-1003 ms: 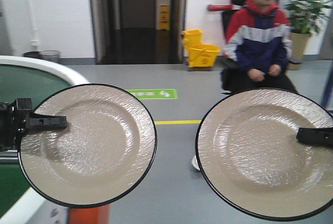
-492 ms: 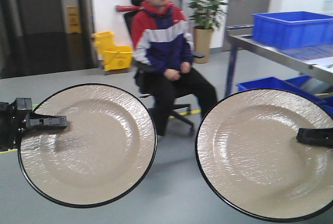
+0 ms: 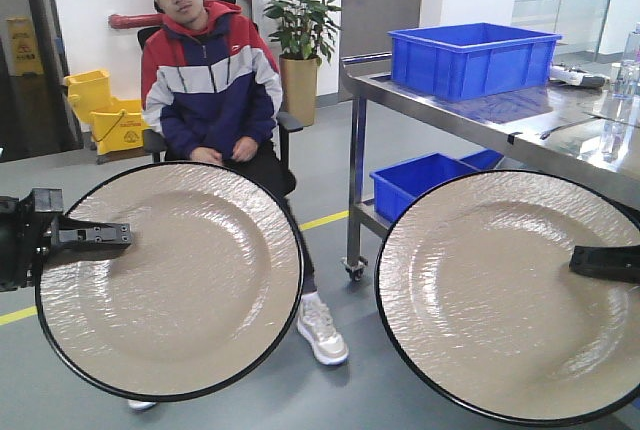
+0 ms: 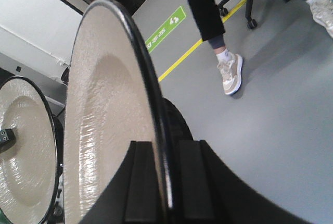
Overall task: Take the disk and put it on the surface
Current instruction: 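Hold both plates upright while the base drives to the steel table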
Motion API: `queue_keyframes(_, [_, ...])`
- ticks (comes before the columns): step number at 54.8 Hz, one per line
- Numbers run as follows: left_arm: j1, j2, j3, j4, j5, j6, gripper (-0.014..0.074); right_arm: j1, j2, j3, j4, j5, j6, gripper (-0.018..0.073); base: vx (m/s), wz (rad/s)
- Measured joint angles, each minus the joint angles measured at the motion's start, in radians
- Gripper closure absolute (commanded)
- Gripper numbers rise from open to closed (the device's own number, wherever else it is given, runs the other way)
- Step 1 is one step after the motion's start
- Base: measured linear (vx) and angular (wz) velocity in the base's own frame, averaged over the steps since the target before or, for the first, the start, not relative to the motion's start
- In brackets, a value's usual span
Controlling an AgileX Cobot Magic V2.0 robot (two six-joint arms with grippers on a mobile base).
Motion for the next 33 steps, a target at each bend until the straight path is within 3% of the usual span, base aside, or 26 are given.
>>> queue_keyframes(33, [0.001,0.0,0.0,0.001,-0.007,0.0,0.0598,0.0,0.0,0.0,0.0,0.002,0.0,0.0568,0.48,-0.18])
